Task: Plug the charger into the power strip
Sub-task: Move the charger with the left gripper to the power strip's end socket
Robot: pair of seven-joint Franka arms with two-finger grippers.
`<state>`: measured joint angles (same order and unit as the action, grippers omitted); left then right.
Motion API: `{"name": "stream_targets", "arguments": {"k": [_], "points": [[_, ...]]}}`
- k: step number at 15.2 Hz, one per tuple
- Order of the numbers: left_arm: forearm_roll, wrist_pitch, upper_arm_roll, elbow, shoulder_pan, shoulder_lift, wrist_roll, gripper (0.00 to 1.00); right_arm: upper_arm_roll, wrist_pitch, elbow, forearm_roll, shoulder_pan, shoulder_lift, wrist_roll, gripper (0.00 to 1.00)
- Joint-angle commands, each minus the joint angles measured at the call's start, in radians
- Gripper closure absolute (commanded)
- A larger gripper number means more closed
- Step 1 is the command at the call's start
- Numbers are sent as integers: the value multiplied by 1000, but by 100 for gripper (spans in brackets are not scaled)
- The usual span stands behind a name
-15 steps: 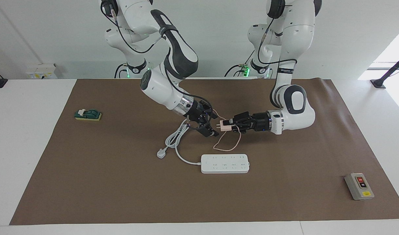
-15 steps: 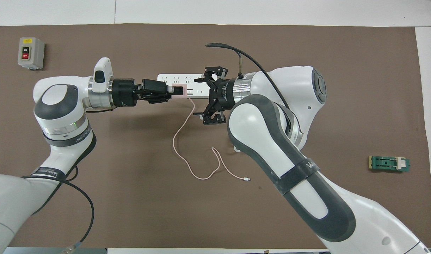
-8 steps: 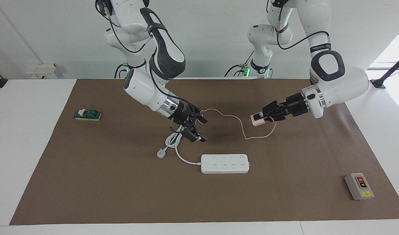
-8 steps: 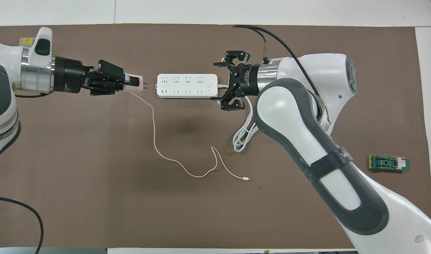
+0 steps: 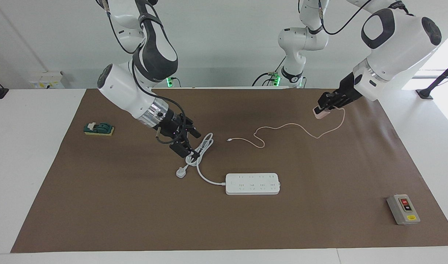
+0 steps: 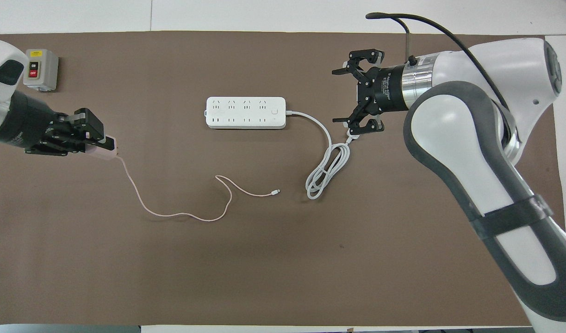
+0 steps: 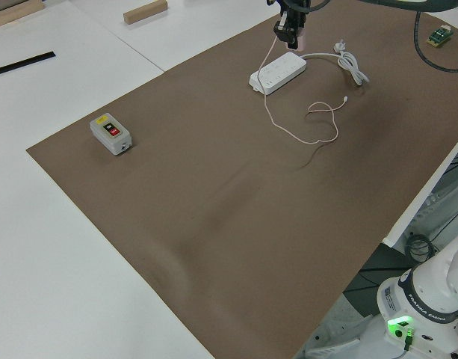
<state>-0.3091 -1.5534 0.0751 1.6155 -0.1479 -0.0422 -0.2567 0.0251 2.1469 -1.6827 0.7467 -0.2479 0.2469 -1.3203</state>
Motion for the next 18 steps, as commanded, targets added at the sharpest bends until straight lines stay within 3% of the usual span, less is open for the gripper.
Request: {"name": "stream_targets", "arguments": {"k": [1, 6, 9, 13, 16, 18], "points": [[64, 23, -5, -16, 5, 15, -71, 100, -10, -91, -8, -78, 76, -38, 126, 0], [105, -65, -3, -11, 7, 30, -130, 100, -10, -243, -8, -245, 165, -89, 441, 0], [107, -93, -9, -5, 2, 30, -439, 100, -10, -314, -8, -383, 203, -116, 646, 0], [108, -96, -9, 1, -2, 30, -533, 100, -10, -380, -8, -551, 232, -159, 915, 0], [114, -181, -12, 3, -5, 18, -794, 100, -8, -410, -9, -625, 281, -187, 1161, 0], [184, -194, -14, 1, -47, 1, -960, 100, -10, -414, -9, -705, 303, -213, 1321, 0]]}}
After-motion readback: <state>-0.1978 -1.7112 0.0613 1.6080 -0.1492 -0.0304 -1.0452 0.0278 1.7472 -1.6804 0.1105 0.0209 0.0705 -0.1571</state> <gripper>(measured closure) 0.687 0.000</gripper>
